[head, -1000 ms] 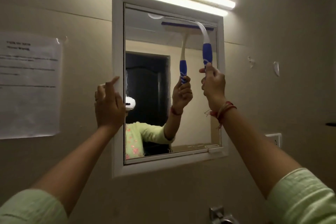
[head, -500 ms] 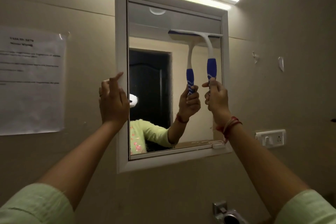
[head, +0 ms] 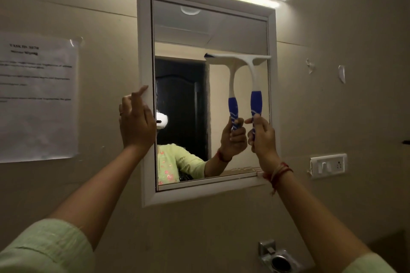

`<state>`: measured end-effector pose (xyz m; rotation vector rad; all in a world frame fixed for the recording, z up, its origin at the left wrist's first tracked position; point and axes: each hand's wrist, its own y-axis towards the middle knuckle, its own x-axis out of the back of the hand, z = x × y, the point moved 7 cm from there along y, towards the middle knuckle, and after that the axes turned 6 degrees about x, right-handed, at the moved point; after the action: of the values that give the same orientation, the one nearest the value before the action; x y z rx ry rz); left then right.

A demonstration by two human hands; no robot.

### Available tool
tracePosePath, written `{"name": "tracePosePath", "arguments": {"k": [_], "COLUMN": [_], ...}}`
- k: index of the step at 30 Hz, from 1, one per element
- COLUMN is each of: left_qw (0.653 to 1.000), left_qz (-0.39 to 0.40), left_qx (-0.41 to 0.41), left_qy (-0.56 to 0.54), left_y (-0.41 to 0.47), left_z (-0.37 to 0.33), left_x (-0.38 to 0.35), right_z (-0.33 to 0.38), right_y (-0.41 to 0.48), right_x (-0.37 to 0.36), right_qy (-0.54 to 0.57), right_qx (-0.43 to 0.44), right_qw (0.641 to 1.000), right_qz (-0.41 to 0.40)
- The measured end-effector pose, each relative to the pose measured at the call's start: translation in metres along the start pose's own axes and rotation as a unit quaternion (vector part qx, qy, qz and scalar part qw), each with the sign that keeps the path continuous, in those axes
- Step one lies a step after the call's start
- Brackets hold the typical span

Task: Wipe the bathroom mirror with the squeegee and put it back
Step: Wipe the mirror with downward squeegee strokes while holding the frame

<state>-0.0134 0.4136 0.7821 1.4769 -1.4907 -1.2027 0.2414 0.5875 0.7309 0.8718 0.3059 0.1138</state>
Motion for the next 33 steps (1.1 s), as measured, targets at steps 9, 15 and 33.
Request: {"name": "tracePosePath", "arguments": {"k": [9, 15, 33], "left_qw": [1.000, 1.000, 0.998], "left_qz": [0.003, -0.001, 0.012], "left_qx": [0.006, 0.003, 0.005], "left_qy": [0.006, 0.013, 0.063], "left_y": [0.000, -0.001, -0.002], "left_z": [-0.003, -0.002, -0.004], "left_x": [0.002, 0.001, 0.003], "right_z": [-0.061, -0.053, -0.123], "right_y": [-0.079, -0.057, -0.182], "right_x": [0.015, 0.019, 0.043], "right_qy": [0.062, 0.071, 0.048], "right_qx": [-0.068, -0.071, -0.229], "right_qw": [0.995, 0.993, 0.967], "right_qz": [0.039, 0.056, 0.101]}}
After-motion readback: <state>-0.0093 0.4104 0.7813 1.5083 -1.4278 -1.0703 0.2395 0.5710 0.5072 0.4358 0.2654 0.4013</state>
